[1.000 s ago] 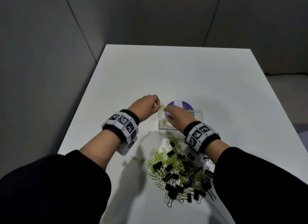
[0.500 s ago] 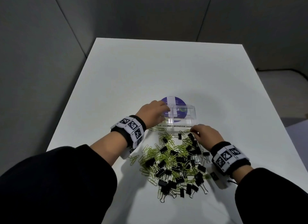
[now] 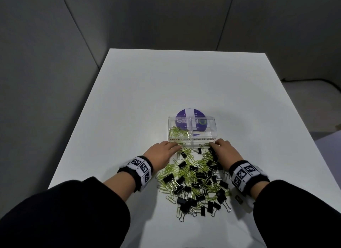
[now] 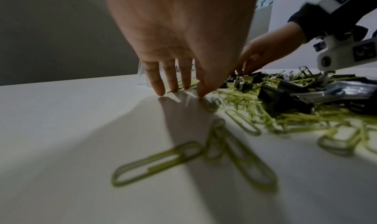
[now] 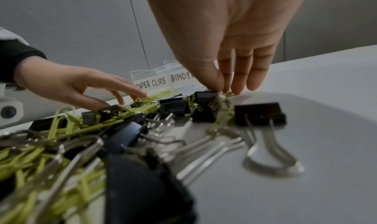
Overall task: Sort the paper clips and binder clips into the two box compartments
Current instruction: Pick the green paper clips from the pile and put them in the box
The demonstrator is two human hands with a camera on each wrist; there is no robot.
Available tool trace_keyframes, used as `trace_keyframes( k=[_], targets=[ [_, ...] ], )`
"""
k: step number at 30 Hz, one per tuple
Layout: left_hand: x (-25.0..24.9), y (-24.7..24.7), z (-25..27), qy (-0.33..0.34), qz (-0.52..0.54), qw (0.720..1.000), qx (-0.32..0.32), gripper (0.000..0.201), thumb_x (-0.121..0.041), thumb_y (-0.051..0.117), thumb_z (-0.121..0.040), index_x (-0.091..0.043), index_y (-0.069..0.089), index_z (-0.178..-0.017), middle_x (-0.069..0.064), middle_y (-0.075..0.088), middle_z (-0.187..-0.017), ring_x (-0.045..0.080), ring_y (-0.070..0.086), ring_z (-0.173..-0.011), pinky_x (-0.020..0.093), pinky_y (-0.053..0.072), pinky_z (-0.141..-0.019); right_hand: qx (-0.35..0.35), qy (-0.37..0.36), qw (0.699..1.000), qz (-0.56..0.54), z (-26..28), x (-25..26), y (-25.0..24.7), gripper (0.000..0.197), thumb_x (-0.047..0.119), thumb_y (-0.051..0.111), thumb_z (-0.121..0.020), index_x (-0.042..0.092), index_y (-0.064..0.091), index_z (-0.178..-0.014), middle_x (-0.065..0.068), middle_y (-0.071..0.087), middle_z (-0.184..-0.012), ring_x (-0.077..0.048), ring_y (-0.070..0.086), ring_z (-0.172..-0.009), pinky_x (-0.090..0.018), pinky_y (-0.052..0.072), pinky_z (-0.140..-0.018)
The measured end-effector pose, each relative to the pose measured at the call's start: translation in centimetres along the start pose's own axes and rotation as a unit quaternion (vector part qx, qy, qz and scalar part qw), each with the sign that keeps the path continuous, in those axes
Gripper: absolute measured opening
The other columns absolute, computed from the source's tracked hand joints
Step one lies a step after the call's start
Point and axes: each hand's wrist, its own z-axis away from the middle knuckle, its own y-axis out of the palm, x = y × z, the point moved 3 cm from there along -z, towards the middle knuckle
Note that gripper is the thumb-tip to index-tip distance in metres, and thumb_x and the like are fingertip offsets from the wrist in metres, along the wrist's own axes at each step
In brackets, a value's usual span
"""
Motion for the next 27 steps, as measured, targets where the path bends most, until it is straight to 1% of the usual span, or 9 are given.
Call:
trace_keyframes(
  k=[2,4,7,11,14,18,21,24,27],
  targets=[
    [-0.1,0.0,-0.1,-0.011,0.006,1.0,-0.01,0.062,0.001,0.042,-0.089,-0.017,0.025,-0.146,0.007,0.037,-0.147,0.025,0.044,-0.123,0.034,0.046,-0.098,-0.006,0.005,1.0,-0.019,0.0,0.0,0.2,0.047,0.004,0.047,-0.09,0.014,0.04,-0.136,-0.011,0.043,-0.132,-0.028,0.042,-0.12,-0.035,0.041,-0.097],
    [0.0,-0.1,-0.1,-0.021,0.016,0.999,-0.018,0.055,-0.007,0.044,-0.093,-0.018,0.028,-0.144,0.005,0.041,-0.143,0.023,0.045,-0.119,0.032,0.046,-0.096,-0.019,0.004,0.999,-0.043,0.0,-0.1,0.5,0.038,0.008,0.048,-0.091,0.013,0.048,-0.129,-0.01,0.046,-0.128,-0.026,0.046,-0.116,-0.033,0.043,-0.093],
    [-0.1,-0.2,-0.1,-0.036,0.041,0.998,-0.018,0.049,-0.023,0.048,-0.094,-0.017,0.035,-0.141,0.004,0.041,-0.139,0.02,0.044,-0.119,0.03,0.044,-0.096,-0.044,0.006,0.997,-0.062,-0.2,-0.4,0.6,0.027,0.01,0.05,-0.092,0.013,0.056,-0.117,-0.008,0.051,-0.123,-0.025,0.05,-0.11,-0.032,0.045,-0.086],
    [-0.8,-0.1,-0.9,-0.061,0.078,0.995,-0.004,0.055,-0.033,0.054,-0.09,-0.019,0.035,-0.14,0.003,0.04,-0.14,0.019,0.04,-0.124,0.03,0.039,-0.102,-0.053,0.007,0.996,-0.069,-0.7,-0.3,0.5,0.022,0.01,0.05,-0.092,0.009,0.061,-0.11,-0.01,0.055,-0.117,-0.028,0.051,-0.105,-0.035,0.047,-0.084],
    [-1.4,0.1,-1.5,-0.073,0.106,0.992,0.0,0.05,-0.029,0.057,-0.089,-0.016,0.042,-0.135,0.005,0.044,-0.133,0.02,0.041,-0.121,0.032,0.041,-0.104,-0.053,0.003,0.995,-0.08,-0.6,0.4,0.6,0.021,0.011,0.049,-0.092,0.007,0.062,-0.109,-0.011,0.056,-0.117,-0.03,0.053,-0.104,-0.034,0.045,-0.083],
    [-1.9,0.0,-1.8,-0.091,0.131,0.987,0.01,0.031,-0.019,0.053,-0.092,-0.009,0.052,-0.121,0.01,0.051,-0.121,0.025,0.049,-0.11,0.034,0.044,-0.096,-0.054,-0.009,0.995,-0.085,-0.4,1.5,1.0,0.018,0.006,0.047,-0.092,0.004,0.061,-0.104,-0.012,0.057,-0.11,-0.029,0.054,-0.096,-0.032,0.045,-0.08],
    [-2.0,-0.1,-1.7,-0.104,0.143,0.984,0.032,0.024,-0.014,0.05,-0.093,-0.007,0.054,-0.115,0.011,0.057,-0.115,0.026,0.054,-0.107,0.033,0.046,-0.095,-0.042,-0.006,0.997,-0.068,-0.6,1.9,1.3,0.017,0.0,0.046,-0.09,0.002,0.059,-0.099,-0.013,0.057,-0.107,-0.029,0.055,-0.091,-0.031,0.044,-0.077],
    [-2.0,-0.3,-1.6,-0.108,0.14,0.983,0.053,0.021,-0.014,0.049,-0.093,-0.006,0.055,-0.112,0.011,0.059,-0.113,0.025,0.057,-0.103,0.032,0.047,-0.092,-0.035,-0.012,0.998,-0.056,-0.8,2.1,1.4,0.016,-0.003,0.046,-0.088,0.001,0.059,-0.098,-0.015,0.057,-0.106,-0.03,0.056,-0.09,-0.032,0.045,-0.076],
    [-1.6,-1.0,-1.2,-0.112,0.146,0.981,0.062,0.022,-0.016,0.047,-0.095,-0.007,0.057,-0.112,0.009,0.061,-0.113,0.024,0.058,-0.101,0.032,0.048,-0.091,-0.024,-0.009,0.997,-0.079,-0.8,1.9,0.8,0.018,0.002,0.045,-0.091,0.001,0.061,-0.099,-0.013,0.057,-0.108,-0.028,0.056,-0.094,-0.028,0.044,-0.08]
  ],
)
